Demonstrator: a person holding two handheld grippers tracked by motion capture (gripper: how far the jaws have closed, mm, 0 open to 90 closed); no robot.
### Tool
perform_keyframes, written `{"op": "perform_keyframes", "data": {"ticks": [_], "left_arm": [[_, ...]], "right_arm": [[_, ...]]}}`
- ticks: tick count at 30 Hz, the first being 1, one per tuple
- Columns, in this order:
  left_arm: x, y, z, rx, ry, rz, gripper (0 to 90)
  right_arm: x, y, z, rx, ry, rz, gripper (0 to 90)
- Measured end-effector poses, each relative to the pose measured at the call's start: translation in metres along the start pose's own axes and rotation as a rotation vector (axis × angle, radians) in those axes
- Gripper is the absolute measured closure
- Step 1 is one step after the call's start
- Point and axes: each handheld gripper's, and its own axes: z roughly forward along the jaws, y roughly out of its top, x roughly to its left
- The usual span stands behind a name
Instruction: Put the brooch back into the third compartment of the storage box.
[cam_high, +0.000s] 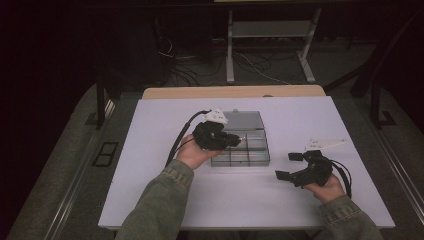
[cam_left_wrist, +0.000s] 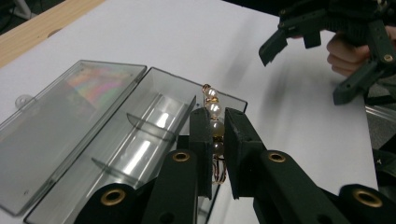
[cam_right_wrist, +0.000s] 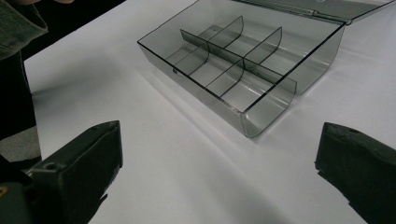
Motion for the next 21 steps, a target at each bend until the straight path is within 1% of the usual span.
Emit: {"op": "perform_keyframes", "data": {"ticks": [1,6,12,14,21], "left_arm": [[0.001,0.001,0.001,-0.001,-0.002,-0.002,80.6],[0.003,0.005,0.012,-0.016,-0.012,-0.021,80.6],[0.006,0.007,0.025,-0.015,-0.017,-0.036,80.6],[0.007,0.007,0.029,-0.014,-0.021,-0.041,80.6],[0.012,0.002,0.047,-0.007,-0.030,-0.076,80.6]], "right_arm": [[0.000,0.000,0.000,0.002,0.000,0.008,0.3],[0.000,0.000,-0.001,-0.001,0.000,0.003,0.3],[-0.001,0.000,0.000,-0.003,0.001,0.000,0.3],[-0.001,0.000,-0.001,-0.003,0.001,0.000,0.3],[0.000,0.000,-0.001,-0.001,0.003,-0.001,0.3]]}}
